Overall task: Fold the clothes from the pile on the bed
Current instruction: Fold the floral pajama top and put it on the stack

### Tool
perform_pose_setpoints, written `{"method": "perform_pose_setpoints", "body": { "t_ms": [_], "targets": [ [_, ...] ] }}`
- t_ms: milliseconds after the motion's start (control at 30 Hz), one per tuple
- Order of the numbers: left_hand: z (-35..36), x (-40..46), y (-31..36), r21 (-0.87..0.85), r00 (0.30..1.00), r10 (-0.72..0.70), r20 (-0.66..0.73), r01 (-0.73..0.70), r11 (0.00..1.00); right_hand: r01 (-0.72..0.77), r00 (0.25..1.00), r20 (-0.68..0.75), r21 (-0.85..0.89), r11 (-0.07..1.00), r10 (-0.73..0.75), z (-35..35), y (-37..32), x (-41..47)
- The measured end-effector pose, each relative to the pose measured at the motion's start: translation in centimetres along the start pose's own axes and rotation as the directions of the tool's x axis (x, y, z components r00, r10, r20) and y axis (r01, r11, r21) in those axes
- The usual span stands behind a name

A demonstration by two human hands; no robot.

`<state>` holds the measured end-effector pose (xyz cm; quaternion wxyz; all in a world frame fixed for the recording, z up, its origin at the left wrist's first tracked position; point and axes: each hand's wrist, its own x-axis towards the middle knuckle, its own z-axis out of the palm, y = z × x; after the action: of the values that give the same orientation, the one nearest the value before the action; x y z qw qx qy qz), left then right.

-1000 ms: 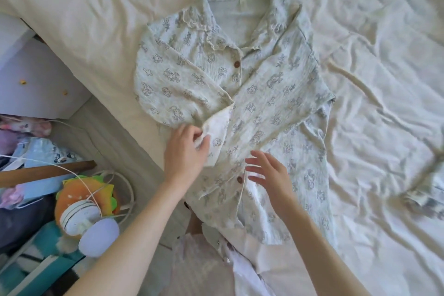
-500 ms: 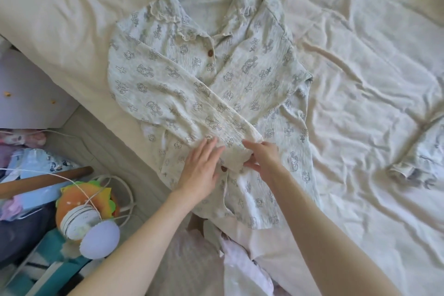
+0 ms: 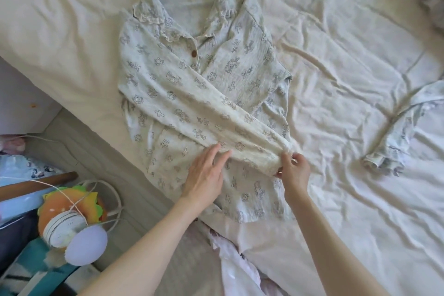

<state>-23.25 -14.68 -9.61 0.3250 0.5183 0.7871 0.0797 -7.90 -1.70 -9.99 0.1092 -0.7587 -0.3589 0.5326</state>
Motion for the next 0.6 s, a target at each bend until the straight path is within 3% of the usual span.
{"method": "perform_pose_setpoints", "body": {
  "t_ms": [100,200,333,467,600],
  "targets": [
    [-1.0,0.0,-1.1,-0.26,0.993,-0.106,-0.056,0.088,0.962,-0.077,0.995,-0.068,-0.142,0.987,0.067,0.6,0.0,1.4],
    [-2.6,-0.2,-3.6,-0.426,0.94,-0.309,-0.146,0.222,0.877,0.072,0.989,-0.09,-0.372,0.925,-0.114,1.4,-1.1,1.3],
    [-4.7,-0.2,-8.2,-0.536,0.812,-0.552,-0.19,0.385,0.751,0.385,0.895,0.117,-0.692,0.611,-0.431,3.8,-3.1,-0.1],
    [-7.0,0.8,-12.9,-0.569,0.695,-0.685,-0.217,0.48,0.668,0.634,0.738,0.402,-0.688,0.352,-0.543,8.9,-6.5,-1.3],
    [-9.5,3.0,-16.2,-0.45,0.621,-0.72,-0.31,0.571,0.687,0.798,0.585,0.591,-0.54,0.267,-0.555,16.0,-11.5,-2.4]
  ]
}}
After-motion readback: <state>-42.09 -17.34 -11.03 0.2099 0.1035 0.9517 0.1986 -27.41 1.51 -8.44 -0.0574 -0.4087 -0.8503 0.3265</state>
